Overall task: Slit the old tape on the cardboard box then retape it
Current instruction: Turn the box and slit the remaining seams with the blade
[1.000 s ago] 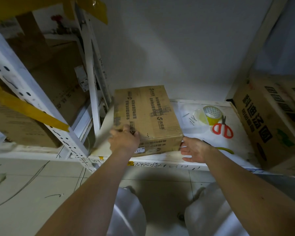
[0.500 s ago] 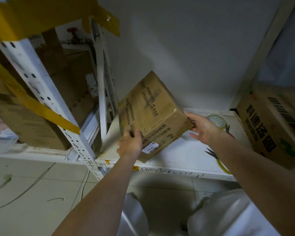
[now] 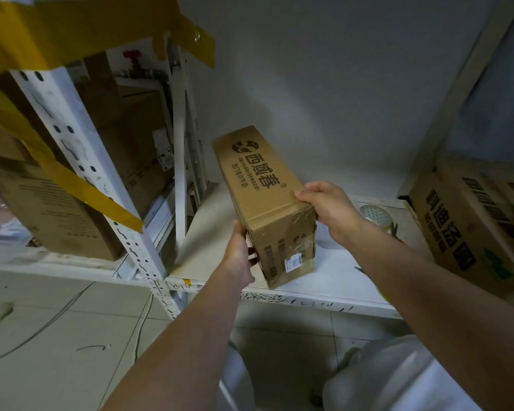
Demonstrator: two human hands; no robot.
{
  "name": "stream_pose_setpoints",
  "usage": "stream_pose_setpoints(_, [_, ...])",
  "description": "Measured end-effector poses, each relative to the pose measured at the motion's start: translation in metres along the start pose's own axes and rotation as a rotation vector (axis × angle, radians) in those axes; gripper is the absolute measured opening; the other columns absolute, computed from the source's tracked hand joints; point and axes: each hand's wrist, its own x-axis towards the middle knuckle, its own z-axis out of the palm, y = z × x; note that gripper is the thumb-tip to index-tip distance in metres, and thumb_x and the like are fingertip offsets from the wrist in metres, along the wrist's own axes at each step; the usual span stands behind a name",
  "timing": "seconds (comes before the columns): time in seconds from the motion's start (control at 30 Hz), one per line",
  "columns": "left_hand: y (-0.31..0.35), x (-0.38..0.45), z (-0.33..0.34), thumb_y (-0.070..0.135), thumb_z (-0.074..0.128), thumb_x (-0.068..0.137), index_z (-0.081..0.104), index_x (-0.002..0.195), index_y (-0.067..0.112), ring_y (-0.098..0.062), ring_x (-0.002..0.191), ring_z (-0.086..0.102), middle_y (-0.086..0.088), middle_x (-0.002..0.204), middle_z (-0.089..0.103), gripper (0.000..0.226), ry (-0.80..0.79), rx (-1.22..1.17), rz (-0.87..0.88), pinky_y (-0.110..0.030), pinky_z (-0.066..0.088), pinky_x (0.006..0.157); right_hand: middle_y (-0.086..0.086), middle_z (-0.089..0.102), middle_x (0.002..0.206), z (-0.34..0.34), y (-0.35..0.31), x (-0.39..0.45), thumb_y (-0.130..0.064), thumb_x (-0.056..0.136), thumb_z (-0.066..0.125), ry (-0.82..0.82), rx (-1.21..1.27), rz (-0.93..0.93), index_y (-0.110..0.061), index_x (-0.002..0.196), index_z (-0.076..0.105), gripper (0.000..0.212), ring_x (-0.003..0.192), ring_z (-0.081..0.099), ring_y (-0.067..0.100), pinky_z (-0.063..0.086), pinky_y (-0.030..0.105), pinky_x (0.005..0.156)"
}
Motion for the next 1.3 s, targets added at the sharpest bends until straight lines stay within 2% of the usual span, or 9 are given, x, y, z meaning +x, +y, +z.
stream_pose_setpoints(0.07, [0.006, 0.003, -0.01, 0.076, 0.021, 0.086, 0.054, 0.13, 0.031, -0.033, 0.131, 0.04, -0.012, 0.13, 0.054, 0.071, 0.015, -0.093, -0.01, -0.062, 0.004, 0.112, 0.005, 0.066, 0.107, 0.005, 0.002, 0.001, -0.025, 0.085, 0.069, -0.001, -0.03, -0.039, -0.012, 0.111, 0.062, 0.03, 0.096, 0.062, 0.019, 0.049, 0.03, 0.08])
stream_pose_setpoints(0.17, [0.025, 0.002, -0.021, 0.079, 0.03, 0.082, 0.058, 0.124, 0.022, -0.033, 0.116, 0.053, -0.012, 0.115, 0.065, 0.076, 0.005, -0.17, 0.012, -0.06, 0.026, 0.109, 0.002, 0.065, 0.107, 0.012, 0.005, -0.002, -0.039, 0.089, 0.061, -0.035, -0.114, -0.085, -0.017, 0.109, 0.064, 0.03, 0.103, 0.06, 0.019, 0.045, 0.034, 0.089])
stream_pose_setpoints(0.3, [0.053, -0.011, -0.031, 0.061, 0.047, 0.09, 0.061, 0.111, 0.025, -0.03, 0.098, 0.065, -0.009, 0.105, 0.071, 0.044, 0.006, -0.049, 0.101, -0.045, 0.049, 0.087, -0.004, 0.064, 0.109, 0.026, 0.006, -0.017, -0.047, 0.098, 0.041, -0.061, -0.073, -0.151, -0.018, 0.114, 0.067, 0.042, 0.097, 0.057, 0.009, 0.042, 0.026, 0.084])
stream_pose_setpoints(0.6, [0.055, 0.004, -0.069, 0.039, 0.037, 0.099, 0.053, 0.132, 0.033, -0.027, 0.112, 0.056, 0.001, 0.122, 0.058, 0.037, 0.311, 0.283, 0.264, -0.047, 0.049, 0.095, -0.01, 0.044, 0.131, 0.062, 0.021, -0.051, -0.038, 0.102, 0.034, -0.179, -0.404, -0.379, -0.024, 0.136, 0.052, 0.041, 0.126, 0.035, 0.009, 0.024, 0.027, 0.107])
stream_pose_setpoints(0.73, [0.041, 0.032, -0.077, 0.065, 0.028, 0.085, 0.052, 0.132, 0.03, -0.032, 0.108, 0.06, -0.012, 0.121, 0.063, 0.063, 0.262, 0.312, 0.165, -0.051, 0.048, 0.096, -0.008, 0.041, 0.144, 0.068, 0.03, -0.057, -0.03, 0.104, 0.032, -0.293, -0.483, -0.414, -0.023, 0.142, 0.045, 0.04, 0.135, 0.026, 0.009, 0.013, 0.025, 0.111])
stream_pose_setpoints(0.83, [0.036, 0.018, -0.071, 0.073, 0.028, 0.087, 0.062, 0.12, 0.024, -0.03, 0.095, 0.067, -0.012, 0.103, 0.071, 0.068, 0.17, 0.215, 0.04, -0.046, 0.053, 0.087, -0.003, 0.045, 0.144, 0.061, 0.039, -0.047, -0.023, 0.103, 0.038, -0.348, -0.413, -0.304, -0.021, 0.139, 0.047, 0.038, 0.13, 0.039, 0.011, 0.03, 0.029, 0.11])
stream_pose_setpoints(1.0, [0.026, 0.012, -0.07, 0.065, 0.038, 0.091, 0.063, 0.099, 0.028, -0.017, 0.08, 0.059, 0.0, 0.088, 0.066, 0.045, 0.113, 0.194, 0.094, -0.031, 0.04, 0.062, 0.01, 0.047, 0.132, 0.023, 0.061, -0.012, -0.039, 0.092, 0.051, 0.168, -1.0, -0.017, -0.019, 0.133, 0.046, 0.046, 0.124, 0.039, 0.032, 0.039, 0.043, 0.097])
stream_pose_setpoints(1.1, [0.026, 0.016, -0.069, 0.068, 0.041, 0.088, 0.065, 0.109, 0.03, -0.022, 0.091, 0.064, -0.003, 0.099, 0.071, 0.05, 0.06, 0.161, 0.088, -0.035, 0.045, 0.073, 0.013, 0.049, 0.129, 0.004, 0.069, 0.004, -0.051, 0.088, 0.056, 0.101, -0.74, 0.314, -0.01, 0.131, 0.039, 0.062, 0.118, 0.048, 0.032, 0.045, 0.038, 0.092])
stream_pose_setpoints(1.3, [0.035, 0.024, -0.064, 0.064, 0.035, 0.093, 0.062, 0.114, 0.03, -0.017, 0.1, 0.061, -0.001, 0.113, 0.067, 0.048, 0.069, 0.233, 0.082, -0.046, 0.043, 0.095, 0.011, 0.058, 0.121, 0.004, 0.084, 0.019, -0.052, 0.089, 0.056, 0.127, -0.67, 0.256, -0.008, 0.124, 0.045, 0.058, 0.109, 0.056, 0.029, 0.045, 0.034, 0.082])
